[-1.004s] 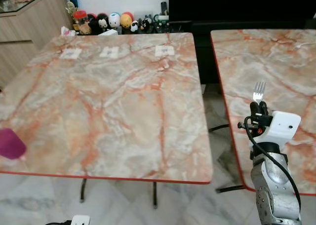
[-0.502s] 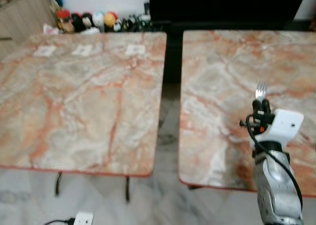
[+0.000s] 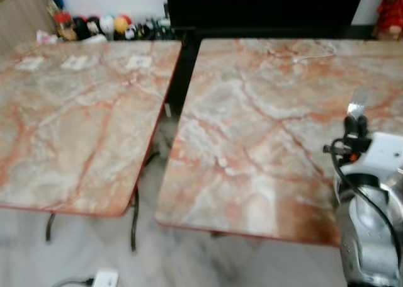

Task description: Setting the table

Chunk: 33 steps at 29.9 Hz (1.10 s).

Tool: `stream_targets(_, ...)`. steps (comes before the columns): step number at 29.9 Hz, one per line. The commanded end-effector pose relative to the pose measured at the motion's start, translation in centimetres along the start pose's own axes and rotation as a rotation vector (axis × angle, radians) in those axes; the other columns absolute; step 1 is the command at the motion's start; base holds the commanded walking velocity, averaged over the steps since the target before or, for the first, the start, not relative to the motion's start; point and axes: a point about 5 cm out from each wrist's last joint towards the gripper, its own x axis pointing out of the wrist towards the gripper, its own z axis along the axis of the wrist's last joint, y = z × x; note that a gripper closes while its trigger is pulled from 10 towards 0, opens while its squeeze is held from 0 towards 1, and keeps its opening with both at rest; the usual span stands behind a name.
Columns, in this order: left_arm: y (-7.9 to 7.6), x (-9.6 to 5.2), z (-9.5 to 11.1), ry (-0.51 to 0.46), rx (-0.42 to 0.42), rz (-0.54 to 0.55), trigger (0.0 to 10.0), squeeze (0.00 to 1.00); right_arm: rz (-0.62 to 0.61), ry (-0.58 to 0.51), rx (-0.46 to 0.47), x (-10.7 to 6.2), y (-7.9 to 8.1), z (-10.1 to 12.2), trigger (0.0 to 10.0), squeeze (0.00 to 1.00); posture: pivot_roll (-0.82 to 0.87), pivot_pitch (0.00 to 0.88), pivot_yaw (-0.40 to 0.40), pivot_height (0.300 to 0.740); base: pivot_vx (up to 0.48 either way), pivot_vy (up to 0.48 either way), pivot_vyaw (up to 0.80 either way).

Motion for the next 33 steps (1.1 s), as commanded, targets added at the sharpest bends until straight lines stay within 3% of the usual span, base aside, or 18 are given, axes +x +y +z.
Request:
stream_targets(1, 0.4, -0.2, -0.6, 0.024, 0.019, 0.001, 10.0, 0.0, -0.035, -0.063, -0.019, 0.2, -0.8, 1.5, 10.0, 0.0, -0.12, 0.096, 0.06, 0.74, 0.0, -0.428, 0.0)
stream_targets(11, 0.5, -0.2, -0.7, 0.024, 0.034, -0.003, 10.0, 0.0, -0.103, -0.033, -0.055, -1.1, -2.5, 1.4, 10.0, 0.0, -0.13, 0.079, 0.065, 0.74, 0.0, -0.401, 0.0)
stream_targets(17, -0.5, 0.2, 0.4, 0.003, 0.05, -0.007, 10.0, 0.0, -0.141, 0.001, -0.103, -1.3, -4.3, 1.0, 10.0, 0.0, -0.14, 0.069, 0.067, 0.74, 0.0, -0.04, 0.0)
stream_targets(25, -1.0, 0.5, 1.6, -0.017, 0.038, -0.009, 10.0, 0.0, -0.132, 0.171, -0.159, -0.7, -5.6, -1.3, 10.0, 0.0, -0.14, 0.074, 0.061, 0.74, 0.0, 0.0, 0.0)
stream_targets(29, -0.9, 0.5, 1.5, -0.015, 0.033, -0.009, 10.0, 0.0, -0.096, 0.322, -0.146, -0.2, -5.7, -3.4, 10.0, 0.0, -0.14, 0.083, 0.062, 0.74, 0.0, 0.0, 0.0)
stream_targets(33, -0.7, 0.4, 1.4, -0.015, 0.023, -0.007, 10.0, 0.0, -0.086, 0.388, -0.137, -0.2, -6.2, -4.3, 10.0, 0.0, -0.13, 0.093, 0.057, 0.74, 0.0, 0.0, 0.0)
